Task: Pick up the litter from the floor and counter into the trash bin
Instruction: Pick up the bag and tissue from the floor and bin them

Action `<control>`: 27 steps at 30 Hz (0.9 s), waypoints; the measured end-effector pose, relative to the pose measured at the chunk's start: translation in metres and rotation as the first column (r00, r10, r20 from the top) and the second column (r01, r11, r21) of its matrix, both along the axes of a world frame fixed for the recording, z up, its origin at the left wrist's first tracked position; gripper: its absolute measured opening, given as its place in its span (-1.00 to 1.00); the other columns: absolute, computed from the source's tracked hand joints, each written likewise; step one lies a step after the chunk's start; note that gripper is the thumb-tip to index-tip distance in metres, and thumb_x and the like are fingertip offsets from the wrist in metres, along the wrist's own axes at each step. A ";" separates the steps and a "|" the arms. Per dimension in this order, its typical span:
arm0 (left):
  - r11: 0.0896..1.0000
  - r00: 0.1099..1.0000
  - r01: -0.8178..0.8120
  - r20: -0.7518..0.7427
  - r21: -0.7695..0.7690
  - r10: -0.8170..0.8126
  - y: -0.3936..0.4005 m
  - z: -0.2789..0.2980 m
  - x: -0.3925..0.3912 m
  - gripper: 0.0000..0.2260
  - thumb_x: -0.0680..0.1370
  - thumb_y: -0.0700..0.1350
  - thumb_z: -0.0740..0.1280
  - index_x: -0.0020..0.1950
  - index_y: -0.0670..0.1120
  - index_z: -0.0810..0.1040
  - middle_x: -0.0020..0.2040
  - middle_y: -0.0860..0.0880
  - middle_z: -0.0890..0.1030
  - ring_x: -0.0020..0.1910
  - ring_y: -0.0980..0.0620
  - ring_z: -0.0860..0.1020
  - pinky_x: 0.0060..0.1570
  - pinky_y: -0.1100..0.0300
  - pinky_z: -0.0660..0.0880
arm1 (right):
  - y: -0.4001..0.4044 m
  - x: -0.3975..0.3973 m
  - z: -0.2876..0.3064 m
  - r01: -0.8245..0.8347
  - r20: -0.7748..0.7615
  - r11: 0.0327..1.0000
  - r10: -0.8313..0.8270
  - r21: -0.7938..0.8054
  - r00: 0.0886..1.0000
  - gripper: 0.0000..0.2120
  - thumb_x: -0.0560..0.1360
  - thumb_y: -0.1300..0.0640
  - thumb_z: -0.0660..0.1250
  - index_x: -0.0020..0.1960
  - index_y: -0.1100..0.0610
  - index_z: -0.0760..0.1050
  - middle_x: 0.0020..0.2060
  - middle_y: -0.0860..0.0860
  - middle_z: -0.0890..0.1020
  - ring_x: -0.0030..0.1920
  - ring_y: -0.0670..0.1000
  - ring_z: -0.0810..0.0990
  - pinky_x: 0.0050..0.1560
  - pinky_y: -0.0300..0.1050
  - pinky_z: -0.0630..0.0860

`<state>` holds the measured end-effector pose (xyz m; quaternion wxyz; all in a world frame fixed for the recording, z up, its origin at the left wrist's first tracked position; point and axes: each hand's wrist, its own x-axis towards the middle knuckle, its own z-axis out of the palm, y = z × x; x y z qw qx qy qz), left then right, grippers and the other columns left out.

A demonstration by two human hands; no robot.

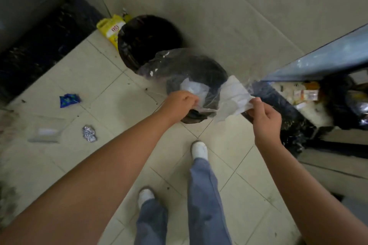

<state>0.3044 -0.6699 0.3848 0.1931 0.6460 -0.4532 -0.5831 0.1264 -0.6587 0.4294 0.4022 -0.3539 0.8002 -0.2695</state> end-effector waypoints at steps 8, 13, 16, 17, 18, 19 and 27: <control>0.702 0.620 -0.421 -0.382 0.575 0.685 -0.088 -0.058 -0.067 -0.74 0.62 -0.31 0.12 0.25 -0.37 0.44 -0.07 -0.14 0.60 -0.17 0.02 0.54 0.12 0.16 0.49 | -0.097 -0.049 -0.024 -0.028 0.014 1.000 0.028 -0.001 1.000 -0.57 0.57 0.12 0.16 -0.03 0.56 0.41 -0.05 0.52 0.50 -0.27 0.04 0.36 -0.10 0.04 0.45; 0.545 0.417 -0.448 -0.374 0.709 0.828 -0.102 -0.129 -0.092 -0.78 0.62 -0.34 0.09 0.11 -0.33 0.50 -0.25 -0.13 0.58 -0.23 0.01 0.52 0.22 0.05 0.45 | -0.130 -0.063 -0.076 -0.193 -0.025 0.981 0.194 0.026 0.981 -0.64 0.57 0.16 0.17 -0.03 0.51 0.47 -0.15 0.45 0.56 -0.14 0.36 0.49 0.01 0.04 0.47; 0.512 0.517 -0.483 -0.241 0.710 0.821 -0.107 -0.180 -0.098 -0.81 0.61 -0.32 0.12 0.09 -0.32 0.50 -0.03 -0.28 0.56 -0.13 -0.04 0.50 0.27 0.08 0.42 | -0.144 -0.054 -0.118 -0.390 -0.076 0.915 0.398 0.105 0.914 -0.68 0.58 0.20 0.15 0.03 0.49 0.48 -0.05 0.41 0.59 -0.03 0.32 0.53 0.04 0.06 0.46; 0.599 0.710 -0.468 -0.127 0.650 0.692 -0.108 -0.193 -0.097 -0.78 0.62 -0.28 0.14 0.17 -0.35 0.48 0.12 -0.33 0.55 -0.06 -0.08 0.48 0.24 0.12 0.40 | -0.147 -0.051 -0.130 -0.453 -0.093 0.882 0.466 0.128 0.880 -0.70 0.58 0.22 0.15 0.05 0.48 0.48 0.03 0.41 0.58 0.02 0.30 0.54 0.05 0.00 0.43; 0.685 0.873 -0.406 0.037 0.605 0.486 -0.108 -0.210 -0.093 -0.72 0.62 -0.21 0.15 0.24 -0.36 0.45 0.23 -0.33 0.52 0.02 -0.12 0.48 0.19 0.12 0.38 | -0.150 -0.047 -0.149 -0.515 -0.100 0.844 0.531 0.149 0.841 -0.73 0.58 0.25 0.16 0.09 0.44 0.50 0.10 0.36 0.59 0.04 0.21 0.55 0.00 -0.14 0.40; 0.770 0.945 -0.326 0.192 0.548 0.264 -0.107 -0.226 -0.088 -0.69 0.63 -0.15 0.15 0.27 -0.33 0.44 0.27 -0.30 0.51 0.13 -0.14 0.49 0.20 0.10 0.38 | -0.152 -0.041 -0.166 -0.573 -0.092 0.801 0.592 0.172 0.800 -0.74 0.57 0.26 0.16 0.16 0.37 0.50 0.17 0.28 0.58 0.07 0.08 0.53 -0.04 -0.34 0.37; 0.991 0.879 -0.100 0.459 -0.088 0.130 -0.085 -0.243 -0.047 -0.75 0.51 -0.30 0.24 0.15 -0.26 0.57 0.20 -0.25 0.56 0.15 -0.20 0.55 0.12 0.07 0.53 | -0.159 -0.001 -0.270 -0.864 -0.006 0.326 0.936 0.383 0.351 -0.63 0.58 0.32 0.09 0.38 0.26 0.32 0.39 0.21 0.39 0.39 0.13 0.38 0.38 -0.31 0.16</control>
